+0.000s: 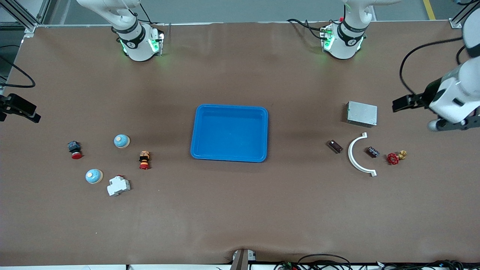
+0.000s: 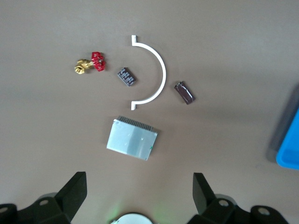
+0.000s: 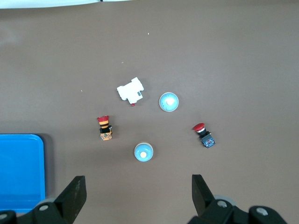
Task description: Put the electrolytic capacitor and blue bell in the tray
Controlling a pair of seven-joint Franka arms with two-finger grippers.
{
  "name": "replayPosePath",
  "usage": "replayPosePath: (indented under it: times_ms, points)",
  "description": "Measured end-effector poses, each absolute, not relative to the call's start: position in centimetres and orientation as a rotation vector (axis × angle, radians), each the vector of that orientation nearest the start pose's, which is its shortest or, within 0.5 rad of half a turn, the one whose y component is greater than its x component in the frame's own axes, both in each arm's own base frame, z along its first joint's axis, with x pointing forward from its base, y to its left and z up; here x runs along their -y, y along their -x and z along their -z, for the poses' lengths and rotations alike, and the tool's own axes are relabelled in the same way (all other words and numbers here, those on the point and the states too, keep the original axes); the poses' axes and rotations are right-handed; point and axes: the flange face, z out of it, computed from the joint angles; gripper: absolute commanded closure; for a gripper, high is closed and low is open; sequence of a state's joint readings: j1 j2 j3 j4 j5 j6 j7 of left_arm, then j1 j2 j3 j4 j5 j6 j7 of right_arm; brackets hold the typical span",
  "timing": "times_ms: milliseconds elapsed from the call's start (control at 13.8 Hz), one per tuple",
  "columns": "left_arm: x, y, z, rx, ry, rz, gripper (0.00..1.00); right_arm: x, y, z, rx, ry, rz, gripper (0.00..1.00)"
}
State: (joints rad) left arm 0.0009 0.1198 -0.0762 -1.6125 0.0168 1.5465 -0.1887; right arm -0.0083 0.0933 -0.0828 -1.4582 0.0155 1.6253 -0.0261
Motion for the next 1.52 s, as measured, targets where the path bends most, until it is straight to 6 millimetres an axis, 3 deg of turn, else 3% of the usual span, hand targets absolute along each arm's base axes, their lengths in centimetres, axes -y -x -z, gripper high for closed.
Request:
replayPosePath:
  times_ms: [289,650,866,1155,1444,1516]
  points:
    - [5.2,-57.4,-45.6,0.290,3.082,-0.247,0.00,4.9,-60.1,-59.8,-0.100,3.137,0.028,0.00]
    - [5.2,-55.5,-36.1,0.449,3.087,-0.110,0.00,5.0,-63.0,-52.6,-0.100,3.141,-0.124,0.00]
    - [5.1,-53.7,-30.2,0.537,3.097,-0.010,0.00,5.1,-65.4,-48.7,-0.098,3.150,-0.088,0.00]
    - [5.6,-53.6,-24.9,0.814,3.050,-0.005,0.06,4.0,-67.0,-45.1,0.046,3.152,-0.092,0.00]
    - [8.5,-53.8,-20.0,1.036,3.042,0.065,0.06,2.2,-67.9,-41.8,0.194,3.144,-0.130,0.00]
    - [9.0,-53.7,-18.8,1.053,3.045,0.067,0.11,1.9,-68.0,-40.9,0.204,3.143,-0.147,0.00]
